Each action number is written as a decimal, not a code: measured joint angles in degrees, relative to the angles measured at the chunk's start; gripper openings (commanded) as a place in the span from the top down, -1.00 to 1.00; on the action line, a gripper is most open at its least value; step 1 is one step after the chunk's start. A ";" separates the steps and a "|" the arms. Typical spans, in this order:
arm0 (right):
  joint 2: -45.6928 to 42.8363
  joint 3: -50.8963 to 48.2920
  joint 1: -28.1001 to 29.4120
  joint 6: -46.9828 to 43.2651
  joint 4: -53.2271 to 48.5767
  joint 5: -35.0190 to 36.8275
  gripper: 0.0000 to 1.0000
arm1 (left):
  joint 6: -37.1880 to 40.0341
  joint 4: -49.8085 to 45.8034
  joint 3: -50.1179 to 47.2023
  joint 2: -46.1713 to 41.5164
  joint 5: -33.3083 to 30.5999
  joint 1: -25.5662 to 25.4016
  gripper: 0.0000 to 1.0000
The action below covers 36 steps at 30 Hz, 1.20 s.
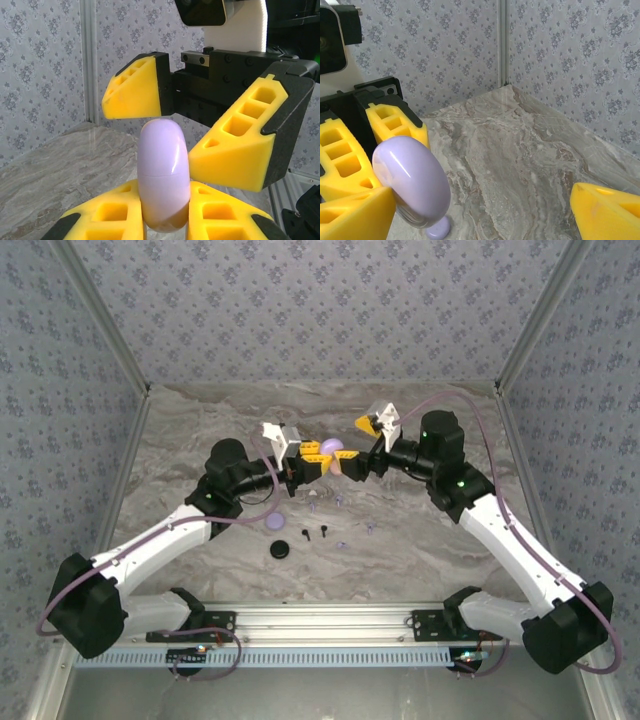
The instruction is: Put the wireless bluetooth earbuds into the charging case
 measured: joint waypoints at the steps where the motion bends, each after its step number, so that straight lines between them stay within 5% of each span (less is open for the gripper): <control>1: 0.13 0.20 -0.20 0.09 0.00 -0.15 -0.84 | 0.20 0.00 0.00 0.00 -0.15 0.00 1.00; 18: 2.23 3.06 -3.21 1.22 -0.17 -0.37 -0.85 | 1.68 -1.51 0.07 0.00 0.92 -0.92 1.00; 23: 1.11 3.17 -3.76 1.25 -1.68 -0.07 -1.00 | 1.90 -1.53 0.04 0.00 0.37 -0.92 1.00; 36: -3.78 2.56 -5.09 6.54 -17.38 3.82 -0.95 | 4.44 -3.78 -6.14 -7.82 -7.52 -0.96 1.00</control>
